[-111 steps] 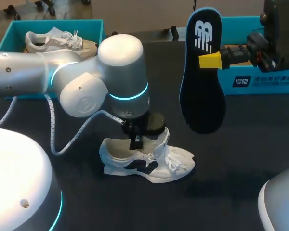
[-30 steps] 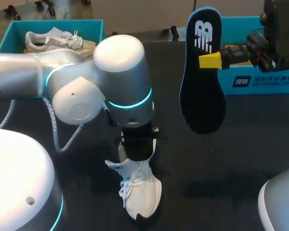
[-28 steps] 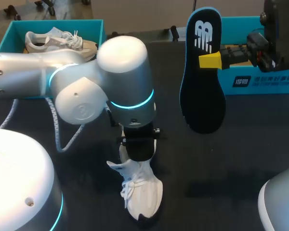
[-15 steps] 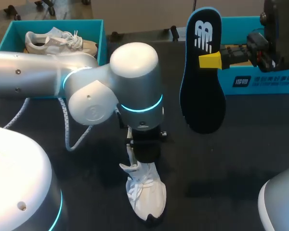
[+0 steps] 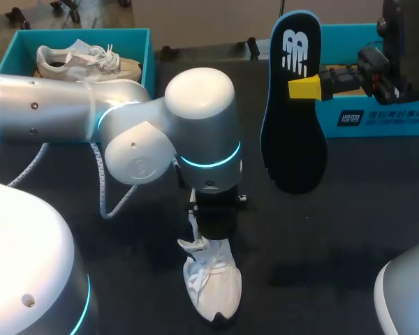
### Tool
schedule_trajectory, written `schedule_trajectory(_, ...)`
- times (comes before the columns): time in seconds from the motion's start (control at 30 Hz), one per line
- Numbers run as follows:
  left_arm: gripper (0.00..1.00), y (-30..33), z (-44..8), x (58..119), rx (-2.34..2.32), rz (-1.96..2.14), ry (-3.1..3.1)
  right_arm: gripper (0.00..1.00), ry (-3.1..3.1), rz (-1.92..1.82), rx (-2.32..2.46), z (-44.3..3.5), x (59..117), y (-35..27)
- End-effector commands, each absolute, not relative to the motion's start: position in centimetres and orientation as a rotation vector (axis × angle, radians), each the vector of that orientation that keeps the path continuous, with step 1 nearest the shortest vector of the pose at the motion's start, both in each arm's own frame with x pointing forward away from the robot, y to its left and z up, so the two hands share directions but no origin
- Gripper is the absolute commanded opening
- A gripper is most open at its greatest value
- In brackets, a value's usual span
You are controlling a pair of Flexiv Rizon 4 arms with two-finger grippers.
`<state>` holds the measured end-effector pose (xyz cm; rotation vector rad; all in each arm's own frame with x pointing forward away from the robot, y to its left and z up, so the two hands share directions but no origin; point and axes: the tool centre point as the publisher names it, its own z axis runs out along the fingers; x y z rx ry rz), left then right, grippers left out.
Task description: Take the shoe out of the shoebox, open the shoe tongue, remove and reinsert the insole, then place the shoe into the shoebox
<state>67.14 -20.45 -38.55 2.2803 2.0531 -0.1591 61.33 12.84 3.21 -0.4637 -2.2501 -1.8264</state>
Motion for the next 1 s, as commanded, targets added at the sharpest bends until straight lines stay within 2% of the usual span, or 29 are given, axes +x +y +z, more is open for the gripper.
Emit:
schedule_trajectory(0.03, 0.33, -20.7, -38.8, 67.2, 2.278, -0.156, 2.052, 0.00, -2.251, -1.821, -0.463, 3.2, 61.6, 13.1)
schedule_trajectory(0.13, 0.44, -20.7, -38.8, 67.3, 2.272, -0.156, 2.054, 0.00, -2.251, -1.821, -0.463, 3.2, 61.6, 13.1)
schedule_trajectory(0.27, 0.44, -20.6, -37.9, 67.6, 2.239, -0.163, 2.036, 0.00, -2.251, -1.821, -0.463, 3.2, 61.6, 13.1)
schedule_trajectory(0.33, 0.49, -20.4, -37.1, 67.9, 2.206, -0.170, 2.027, 0.00, -2.251, -1.821, -0.463, 3.2, 61.6, 13.1)
schedule_trajectory(0.47, 0.84, -19.6, -34.8, 68.6, 2.127, -0.176, 1.985, 0.00, -2.251, -1.821, -0.463, 3.2, 61.6, 13.1)
schedule_trajectory(0.5, 0.98, -19.4, -34.2, 68.7, 2.111, -0.186, 1.970, 0.00, -2.251, -1.821, -0.463, 3.2, 61.6, 13.1)
schedule_trajectory(1.0, 1.00, -17.5, -21.9, 71.3, 1.693, -0.380, 1.676, 0.00, -2.251, -1.821, -0.463, 3.2, 61.6, 13.1)
